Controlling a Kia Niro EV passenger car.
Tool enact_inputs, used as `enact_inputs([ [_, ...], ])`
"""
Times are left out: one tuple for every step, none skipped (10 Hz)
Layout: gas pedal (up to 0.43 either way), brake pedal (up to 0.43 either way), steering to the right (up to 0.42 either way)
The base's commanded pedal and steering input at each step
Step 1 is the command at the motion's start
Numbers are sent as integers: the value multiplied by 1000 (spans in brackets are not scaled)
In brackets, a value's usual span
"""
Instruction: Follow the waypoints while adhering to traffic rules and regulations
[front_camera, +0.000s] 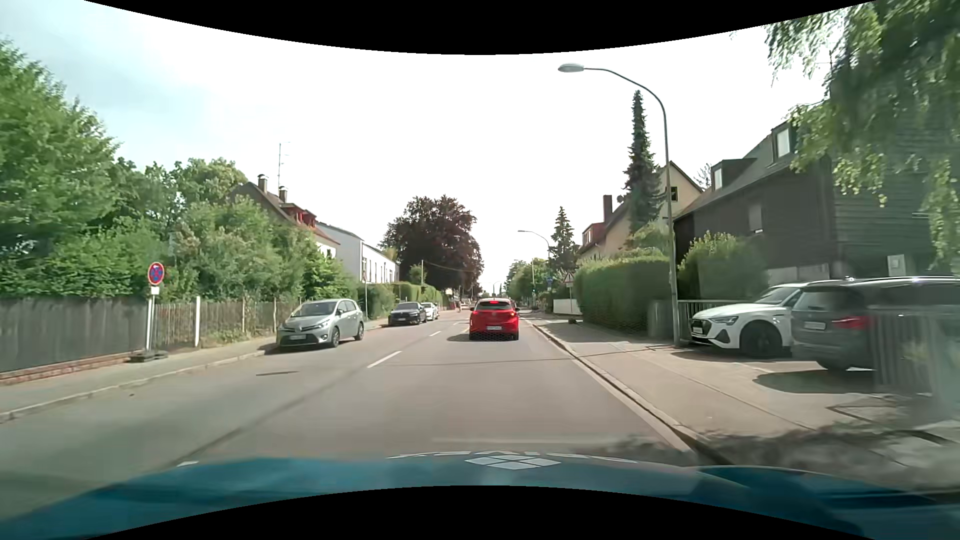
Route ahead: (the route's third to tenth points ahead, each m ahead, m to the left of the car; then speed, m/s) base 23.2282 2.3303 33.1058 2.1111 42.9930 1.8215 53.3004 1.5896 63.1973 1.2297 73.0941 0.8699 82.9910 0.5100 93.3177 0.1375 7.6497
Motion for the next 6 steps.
enact_inputs([
  [0,0,0],
  [0,0,0],
  [0,0,0],
  [0,0,0],
  [0,0,0],
  [0,0,0],
])
